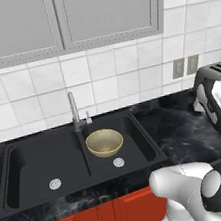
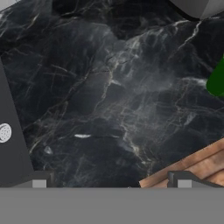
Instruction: Remove the mango and tomato from the sink. Then move the bowl and cup from the counter to the sink for washing.
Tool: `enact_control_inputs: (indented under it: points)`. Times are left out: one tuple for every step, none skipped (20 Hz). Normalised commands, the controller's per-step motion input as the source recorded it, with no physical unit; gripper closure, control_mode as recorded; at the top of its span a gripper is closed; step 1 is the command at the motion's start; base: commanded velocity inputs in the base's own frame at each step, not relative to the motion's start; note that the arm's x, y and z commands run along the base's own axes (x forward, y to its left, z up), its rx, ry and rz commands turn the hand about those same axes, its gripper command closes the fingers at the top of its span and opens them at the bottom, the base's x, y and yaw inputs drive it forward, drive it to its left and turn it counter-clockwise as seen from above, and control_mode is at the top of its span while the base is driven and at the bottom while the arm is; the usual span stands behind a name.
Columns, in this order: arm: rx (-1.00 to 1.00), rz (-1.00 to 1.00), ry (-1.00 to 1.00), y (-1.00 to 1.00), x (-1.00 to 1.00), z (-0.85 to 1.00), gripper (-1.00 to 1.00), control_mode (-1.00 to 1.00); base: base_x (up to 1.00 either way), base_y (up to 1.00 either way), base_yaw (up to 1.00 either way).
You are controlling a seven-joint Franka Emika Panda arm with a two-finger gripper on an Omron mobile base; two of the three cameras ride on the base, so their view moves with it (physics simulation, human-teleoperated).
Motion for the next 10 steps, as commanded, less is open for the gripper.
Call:
enact_control_inputs:
  points:
    - [0.0, 0.0, 0.0, 0.0, 0.0, 0.0, -1.0, -1.0, 0.0, 0.0, 0.0]
    - [0.0, 0.0, 0.0, 0.0, 0.0, 0.0, -1.0, -1.0, 0.0, 0.0, 0.0]
    - [0.0, 0.0, 0.0, 0.0, 0.0, 0.0, -1.0, -1.0, 0.0, 0.0, 0.0]
    - [0.0, 0.0, 0.0, 0.0, 0.0, 0.0, -1.0, -1.0, 0.0, 0.0, 0.0]
    - [0.0, 0.0, 0.0, 0.0, 0.0, 0.0, -1.0, -1.0, 0.0, 0.0, 0.0]
    - [0.0, 0.0, 0.0, 0.0, 0.0, 0.0, -1.0, -1.0, 0.0, 0.0, 0.0]
    - [0.0, 0.0, 0.0, 0.0, 0.0, 0.0, -1.0, -1.0, 0.0, 0.0, 0.0]
    - [0.0, 0.0, 0.0, 0.0, 0.0, 0.0, -1.0, -1.0, 0.0, 0.0, 0.0]
    - [0.0, 0.0, 0.0, 0.0, 0.0, 0.0, -1.0, -1.0, 0.0, 0.0, 0.0]
    - [0.0, 0.0, 0.0, 0.0, 0.0, 0.0, -1.0, -1.0, 0.0, 0.0, 0.0]
